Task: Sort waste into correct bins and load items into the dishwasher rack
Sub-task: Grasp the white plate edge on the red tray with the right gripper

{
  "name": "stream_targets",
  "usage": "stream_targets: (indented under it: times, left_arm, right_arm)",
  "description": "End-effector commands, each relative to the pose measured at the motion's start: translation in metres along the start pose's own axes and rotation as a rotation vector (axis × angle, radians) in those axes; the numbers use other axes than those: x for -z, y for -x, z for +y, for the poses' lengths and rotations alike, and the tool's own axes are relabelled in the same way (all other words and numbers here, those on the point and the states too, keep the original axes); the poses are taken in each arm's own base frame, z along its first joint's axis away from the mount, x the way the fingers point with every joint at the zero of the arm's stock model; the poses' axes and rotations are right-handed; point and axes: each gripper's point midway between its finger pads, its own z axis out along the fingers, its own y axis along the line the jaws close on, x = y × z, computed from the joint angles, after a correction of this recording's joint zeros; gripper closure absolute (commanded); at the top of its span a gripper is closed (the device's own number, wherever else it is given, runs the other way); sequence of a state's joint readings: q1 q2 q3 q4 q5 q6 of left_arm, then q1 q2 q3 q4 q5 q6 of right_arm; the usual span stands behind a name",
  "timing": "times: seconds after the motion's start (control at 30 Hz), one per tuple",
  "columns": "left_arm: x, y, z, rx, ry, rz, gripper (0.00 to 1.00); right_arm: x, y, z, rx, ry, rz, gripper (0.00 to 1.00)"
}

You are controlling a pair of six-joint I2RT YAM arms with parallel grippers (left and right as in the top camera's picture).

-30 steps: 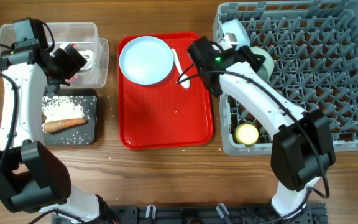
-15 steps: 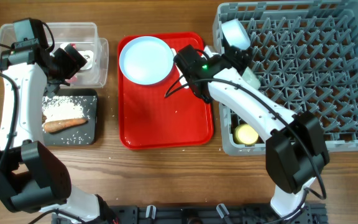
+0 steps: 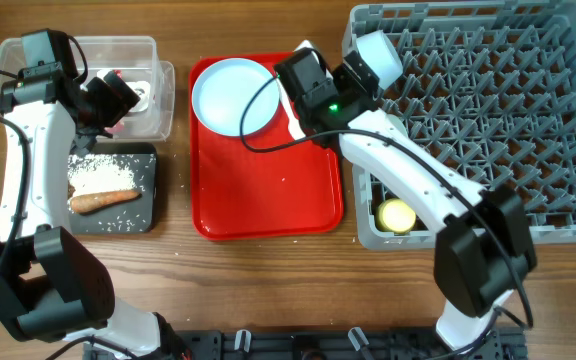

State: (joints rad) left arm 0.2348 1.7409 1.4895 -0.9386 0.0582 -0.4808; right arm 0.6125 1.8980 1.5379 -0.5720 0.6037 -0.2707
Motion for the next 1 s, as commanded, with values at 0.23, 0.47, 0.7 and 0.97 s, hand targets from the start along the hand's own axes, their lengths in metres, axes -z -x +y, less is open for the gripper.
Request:
stream_targets:
  times: [0.23,0.47,0.7,0.97]
  left_arm:
    - [0.002,0.0,-0.001,-0.003,-0.005,-0.005,0.0]
    - [0.002,0.0,-0.001,-0.003,-0.005,-0.005,0.0]
    - [0.002,0.0,-0.001,-0.003,-0.004,-0.004,0.0]
    - [0.002,0.0,-0.001,-0.003,-0.005,-0.005,0.0]
  right_arm:
    - [0.062,0.055,0.108,-0.687,0.812,-0.028,0.32]
    - [-0.016,0.033,0.114,-1.082,0.536,0.124,0.5]
    - [-0.068,0.008,0.159,-1.161,0.51,0.229,0.58]
    - [-0.081,0.01,0.169,-1.165,0.526,0.209,0.69]
